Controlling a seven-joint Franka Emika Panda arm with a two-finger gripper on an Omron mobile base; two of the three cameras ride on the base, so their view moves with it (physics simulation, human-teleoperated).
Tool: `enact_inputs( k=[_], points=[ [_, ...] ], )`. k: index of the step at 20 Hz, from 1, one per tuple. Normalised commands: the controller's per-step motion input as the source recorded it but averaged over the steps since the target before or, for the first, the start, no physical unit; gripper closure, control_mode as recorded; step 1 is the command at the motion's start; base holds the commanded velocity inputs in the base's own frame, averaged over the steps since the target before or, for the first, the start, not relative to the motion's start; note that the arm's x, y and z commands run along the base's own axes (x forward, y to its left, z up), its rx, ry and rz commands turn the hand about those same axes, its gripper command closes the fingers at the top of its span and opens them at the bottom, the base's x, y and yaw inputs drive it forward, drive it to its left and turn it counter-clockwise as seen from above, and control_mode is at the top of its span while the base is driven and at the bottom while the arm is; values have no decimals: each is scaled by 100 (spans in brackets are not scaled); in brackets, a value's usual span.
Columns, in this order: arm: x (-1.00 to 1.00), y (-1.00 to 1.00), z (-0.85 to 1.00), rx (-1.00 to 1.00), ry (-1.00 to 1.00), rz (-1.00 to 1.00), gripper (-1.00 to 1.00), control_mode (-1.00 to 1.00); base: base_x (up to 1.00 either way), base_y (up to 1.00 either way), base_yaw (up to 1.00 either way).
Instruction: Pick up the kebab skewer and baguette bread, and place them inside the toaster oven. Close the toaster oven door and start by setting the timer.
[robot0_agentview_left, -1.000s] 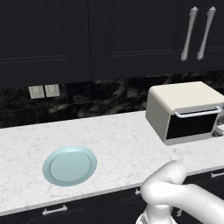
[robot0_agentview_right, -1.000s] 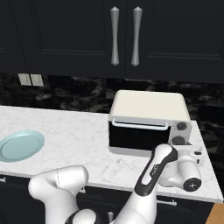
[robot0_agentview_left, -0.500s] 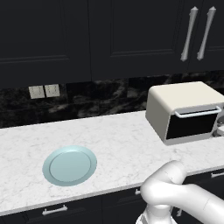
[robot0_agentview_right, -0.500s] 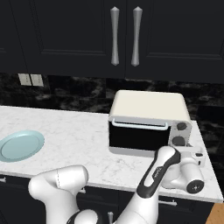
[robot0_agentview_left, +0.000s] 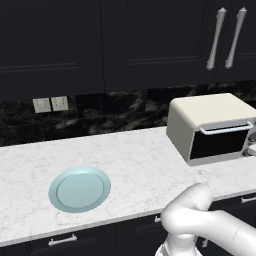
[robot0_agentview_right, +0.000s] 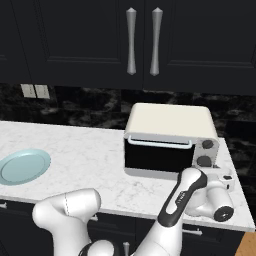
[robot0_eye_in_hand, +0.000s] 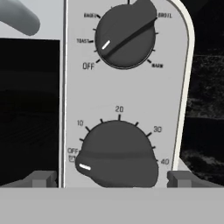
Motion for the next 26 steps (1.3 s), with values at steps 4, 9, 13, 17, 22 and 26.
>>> enact_inputs(
  k=[4, 9, 13, 17, 22, 26],
  points=[
    [7, 0, 6, 1, 0, 0, -100, -100, 0, 0, 0],
    [4, 0, 12, 0, 0, 0, -100, -100, 0, 0, 0],
    [6, 0, 2, 0, 0, 0, -100, -100, 0, 0, 0],
    [8, 0, -1, 0, 0, 0, -100, -100, 0, 0, 0],
    [9, 0, -6, 0, 0, 0, -100, -100, 0, 0, 0],
    [11, 2, 0, 0, 0, 0, -100, -100, 0, 0, 0]
  ],
)
